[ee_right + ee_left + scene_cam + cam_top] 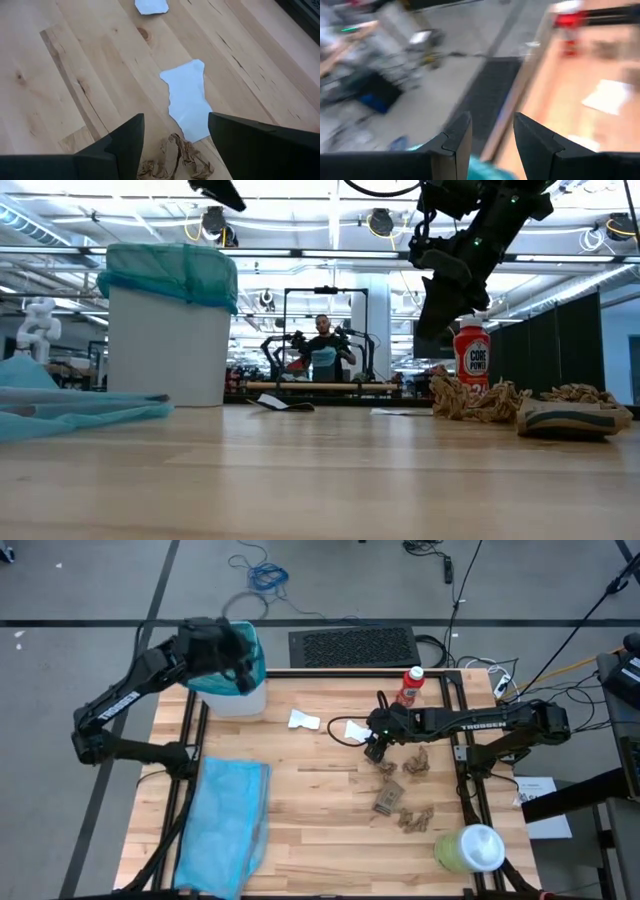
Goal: Place trash/remove bag and relplace
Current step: Put the white paper into the trash bin
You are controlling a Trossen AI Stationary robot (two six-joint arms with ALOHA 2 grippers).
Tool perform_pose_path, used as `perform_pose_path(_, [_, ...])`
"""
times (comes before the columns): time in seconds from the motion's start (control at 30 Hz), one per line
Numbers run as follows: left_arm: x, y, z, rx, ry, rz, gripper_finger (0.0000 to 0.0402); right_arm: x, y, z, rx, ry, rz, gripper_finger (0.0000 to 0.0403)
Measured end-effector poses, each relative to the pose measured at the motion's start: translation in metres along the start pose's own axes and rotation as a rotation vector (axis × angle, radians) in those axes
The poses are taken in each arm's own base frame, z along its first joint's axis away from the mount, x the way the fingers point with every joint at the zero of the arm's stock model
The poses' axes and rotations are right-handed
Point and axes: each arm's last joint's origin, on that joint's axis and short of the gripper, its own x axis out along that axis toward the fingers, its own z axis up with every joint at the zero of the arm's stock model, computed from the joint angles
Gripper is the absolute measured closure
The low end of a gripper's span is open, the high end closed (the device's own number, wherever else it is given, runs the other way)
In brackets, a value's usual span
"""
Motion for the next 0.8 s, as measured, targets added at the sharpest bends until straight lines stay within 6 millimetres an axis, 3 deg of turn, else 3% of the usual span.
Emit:
perform_pose_path(0.17, [0.019,-0.030,-0.004,0.070,0.133,-0.176,0.0260,0.000,0.000,0.000,-0.014,0.000,0.000,0.0190])
perform_pose_path(0.57, [0.121,-0.094,-0.020,0.209,0.459,-0.371,0.0261,0.000,0.000,0.000,-0.030,0.003,-0.001,0.0190])
perform_pose_path(0.8, [0.166,-0.123,-0.035,0.210,0.543,-0.495,0.0261,0.000,0.000,0.000,-0.050,0.005,-0.002,0.0190])
